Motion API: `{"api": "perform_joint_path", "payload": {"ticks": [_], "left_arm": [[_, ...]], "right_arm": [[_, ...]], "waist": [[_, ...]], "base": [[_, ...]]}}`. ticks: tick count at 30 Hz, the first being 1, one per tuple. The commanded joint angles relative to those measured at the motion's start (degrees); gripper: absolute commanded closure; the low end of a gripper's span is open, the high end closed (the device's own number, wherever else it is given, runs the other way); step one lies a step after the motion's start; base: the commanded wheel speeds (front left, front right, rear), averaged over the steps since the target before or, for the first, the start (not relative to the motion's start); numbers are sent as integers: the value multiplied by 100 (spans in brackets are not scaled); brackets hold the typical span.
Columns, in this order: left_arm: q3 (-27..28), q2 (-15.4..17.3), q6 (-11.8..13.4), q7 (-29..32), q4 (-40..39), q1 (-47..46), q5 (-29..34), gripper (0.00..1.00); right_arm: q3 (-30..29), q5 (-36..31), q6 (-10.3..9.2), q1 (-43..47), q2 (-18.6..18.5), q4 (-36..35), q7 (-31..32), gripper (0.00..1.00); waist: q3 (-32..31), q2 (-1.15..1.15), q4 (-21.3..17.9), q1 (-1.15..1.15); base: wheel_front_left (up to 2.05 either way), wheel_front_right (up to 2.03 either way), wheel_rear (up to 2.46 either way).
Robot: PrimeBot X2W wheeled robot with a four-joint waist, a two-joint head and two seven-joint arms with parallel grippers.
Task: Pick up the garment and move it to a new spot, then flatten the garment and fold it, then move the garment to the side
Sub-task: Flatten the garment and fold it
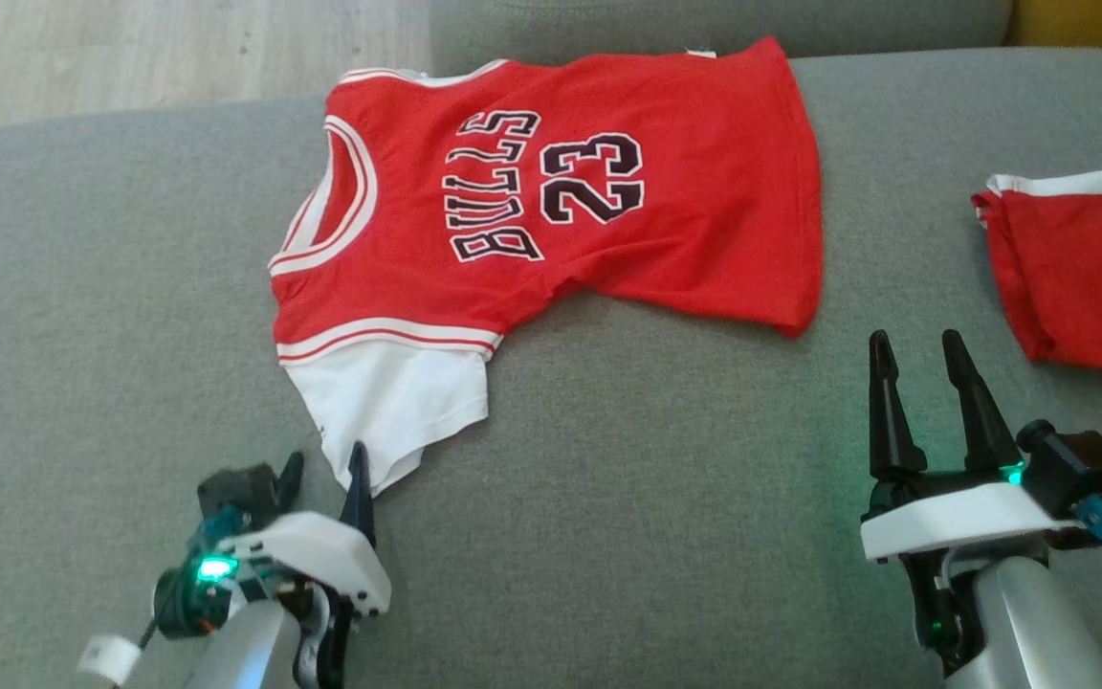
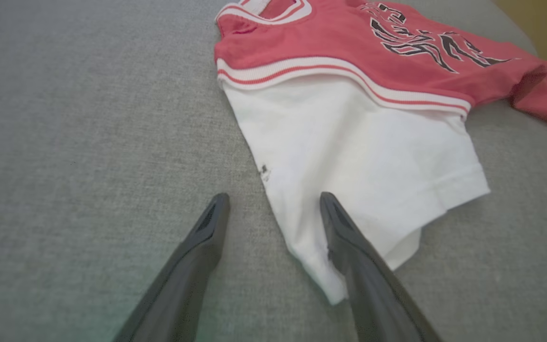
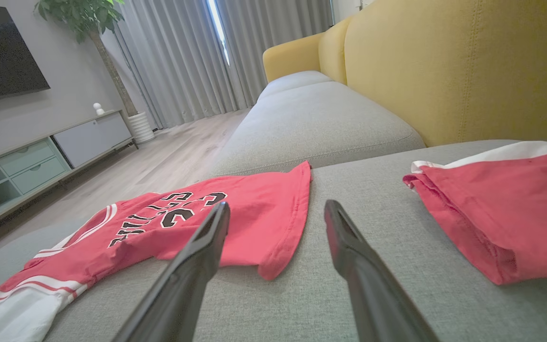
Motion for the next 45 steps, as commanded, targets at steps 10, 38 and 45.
{"api": "perform_joint_path", "payload": {"ticks": [10,38,45], "left_arm": [[-118,34,-285,371,227,-319,-107,100],[679,322,29,-1279,-1202,-446,-304,100],[567,213,-19,-1307,-1205,-578,-302,100]], "right_arm": [[73,6,-4,-274,-16,-55,-67,0],[-78,46,-4,-1093,-16,1278,881,0],[-48,357,-4,-2049,-16,2531,1233,0]], "waist": [[97,0,-125,0],[-7,0,111,0],[237,0,335,0]], "base": [[0,0,0],[0,0,0],[0,0,0]]}}
